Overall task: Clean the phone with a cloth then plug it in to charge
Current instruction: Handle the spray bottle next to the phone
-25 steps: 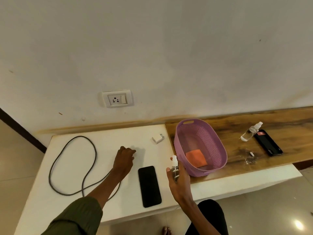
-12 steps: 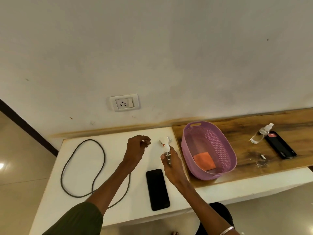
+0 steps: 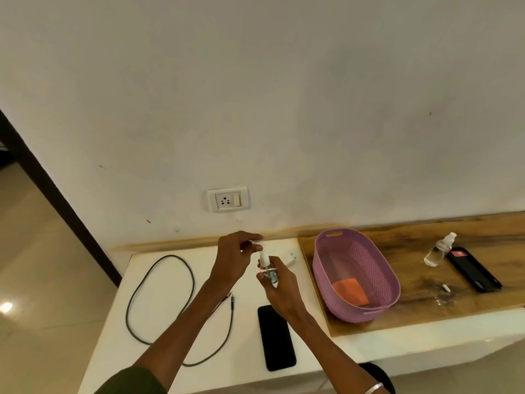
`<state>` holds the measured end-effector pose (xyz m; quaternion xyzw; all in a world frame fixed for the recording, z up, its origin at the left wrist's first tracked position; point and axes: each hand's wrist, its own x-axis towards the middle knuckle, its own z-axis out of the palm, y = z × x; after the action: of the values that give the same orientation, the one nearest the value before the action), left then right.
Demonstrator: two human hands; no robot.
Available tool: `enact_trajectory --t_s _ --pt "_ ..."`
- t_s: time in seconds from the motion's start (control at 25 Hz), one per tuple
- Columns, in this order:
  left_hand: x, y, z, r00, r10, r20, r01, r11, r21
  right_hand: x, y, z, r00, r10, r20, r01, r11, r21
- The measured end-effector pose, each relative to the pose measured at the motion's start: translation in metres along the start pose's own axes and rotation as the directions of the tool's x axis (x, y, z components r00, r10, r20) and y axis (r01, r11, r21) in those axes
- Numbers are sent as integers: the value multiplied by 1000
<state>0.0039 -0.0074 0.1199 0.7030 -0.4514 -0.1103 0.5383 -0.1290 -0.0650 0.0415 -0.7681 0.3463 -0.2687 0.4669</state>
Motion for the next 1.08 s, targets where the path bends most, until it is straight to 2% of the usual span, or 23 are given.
enact_trajectory --t_s 0.16,0.4,0.52,0.68,0.8,0.92,1.0,1.08 --pt "0 19 -13 993 107 52 -110 992 66 3 -27 -6 999 -48 -20 47 999 -26" --pt "5 45 -27 998 66 -1 -66 998 -22 5 -65 -14 985 -152 -83 149 988 -38" --pt "4 53 -31 1000 -12 -16 11 996 -93 5 -77 -14 983 -155 -96 160 985 56" --pt "0 58 -34 998 -62 19 65 976 -209 1 -92 -18 991 -125 -38 130 974 188" --pt "-5 59 -40 986 -106 128 148 908 -391 -3 -101 -24 990 -115 76 81 930 360" --pt "-4 60 -49 952 -102 289 256 786 -563 -7 -112 -27 981 -90 170 -20 831 557" --pt "-2 63 -51 947 -90 308 258 786 -562 -7 -116 -27 986 -88 143 -6 833 554" --pt "-4 67 -48 971 -93 221 199 825 -529 -6 -116 -27 992 -98 76 52 885 462"
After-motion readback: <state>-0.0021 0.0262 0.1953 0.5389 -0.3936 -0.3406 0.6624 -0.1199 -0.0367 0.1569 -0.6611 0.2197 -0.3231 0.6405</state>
